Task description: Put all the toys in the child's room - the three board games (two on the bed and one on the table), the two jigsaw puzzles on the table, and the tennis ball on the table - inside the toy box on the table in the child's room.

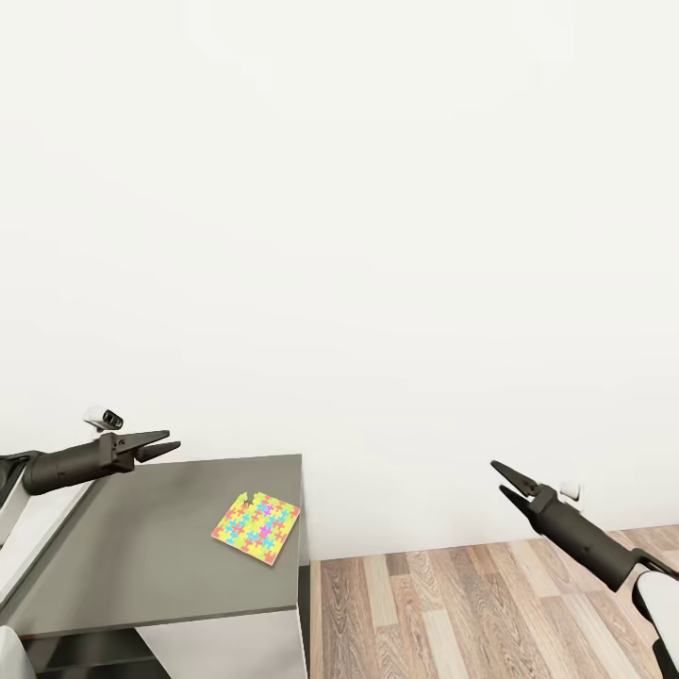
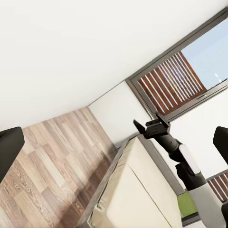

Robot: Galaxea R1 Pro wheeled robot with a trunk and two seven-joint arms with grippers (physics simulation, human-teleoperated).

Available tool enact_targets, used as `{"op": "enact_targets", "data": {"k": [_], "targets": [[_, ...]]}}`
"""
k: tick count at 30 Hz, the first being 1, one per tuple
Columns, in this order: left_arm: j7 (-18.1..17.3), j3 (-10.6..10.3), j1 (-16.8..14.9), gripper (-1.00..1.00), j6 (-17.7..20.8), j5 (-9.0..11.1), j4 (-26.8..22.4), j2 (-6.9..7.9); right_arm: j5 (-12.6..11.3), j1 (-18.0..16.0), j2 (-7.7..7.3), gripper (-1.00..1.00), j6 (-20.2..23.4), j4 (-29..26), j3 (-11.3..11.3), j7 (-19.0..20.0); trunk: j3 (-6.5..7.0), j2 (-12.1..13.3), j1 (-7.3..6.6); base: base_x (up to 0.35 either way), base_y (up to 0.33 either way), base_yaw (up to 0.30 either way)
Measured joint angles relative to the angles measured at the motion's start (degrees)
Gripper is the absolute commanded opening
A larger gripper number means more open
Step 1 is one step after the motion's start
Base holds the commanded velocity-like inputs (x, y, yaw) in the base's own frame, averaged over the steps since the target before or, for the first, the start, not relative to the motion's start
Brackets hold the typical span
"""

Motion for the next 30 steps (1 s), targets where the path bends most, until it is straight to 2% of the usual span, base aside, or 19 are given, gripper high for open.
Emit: {"op": "enact_targets", "data": {"k": [4,7,10,13,15,18,21,25,28,30], "targets": [[0.00,-0.01,0.00,1.00,0.04,0.00,0.00,-0.01,-0.17,-0.14,-0.26,1.00,0.46,0.04,0.28,-4.78,0.00,0.00,0.00,0.000,0.000,0.000],[0.00,-0.36,0.00,1.00,0.20,-0.24,0.03,-0.06,-0.42,-0.31,-0.14,1.00,0.68,-0.01,0.39,-11.48,0.00,0.00,0.00,0.000,0.000,0.000],[0.87,-0.49,0.00,1.00,0.36,-1.68,0.07,-0.19,-0.59,-0.54,0.10,1.00,0.79,-0.12,1.65,-18.46,0.00,0.00,0.00,0.000,0.000,0.000],[7.28,-0.42,-0.10,1.00,0.52,-3.64,0.09,-1.06,-0.47,-1.04,0.10,1.00,0.78,-0.24,4.56,-24.37,0.00,0.01,0.00,0.000,0.000,0.000],[13.69,-0.39,-0.31,1.00,0.64,-4.37,0.09,-2.89,-0.06,-2.32,0.18,1.00,0.81,-0.21,7.09,-28.30,0.00,0.01,0.00,0.000,0.000,0.000],[20.50,-0.37,-0.49,1.00,0.72,-4.66,0.08,-4.95,0.29,-3.55,0.21,1.00,0.86,-0.11,10.17,-32.03,0.00,0.01,0.00,0.000,0.000,0.000],[29.11,-0.40,-0.56,1.00,0.64,-4.69,0.08,-7.17,0.35,-4.32,0.22,1.00,0.84,-0.08,13.16,-36.57,0.00,0.01,0.00,0.000,0.000,0.000],[40.49,-0.45,-0.66,1.00,-0.95,-4.62,0.09,-9.93,0.28,-4.94,0.33,1.00,0.85,-0.09,14.80,-40.79,0.00,0.01,0.00,0.000,0.000,0.000],[45.90,-0.46,-0.68,1.00,-2.99,-4.58,0.09,-11.57,0.25,-5.22,0.37,1.00,0.82,-0.04,15.73,-41.88,0.00,0.01,0.00,0.000,0.000,0.000],[50.88,-0.51,-0.71,1.00,-4.14,-4.63,0.09,-13.40,0.27,-5.44,0.38,1.00,0.78,-0.01,16.88,-42.33,0.00,0.01,0.00,0.000,0.000,0.000]]}}
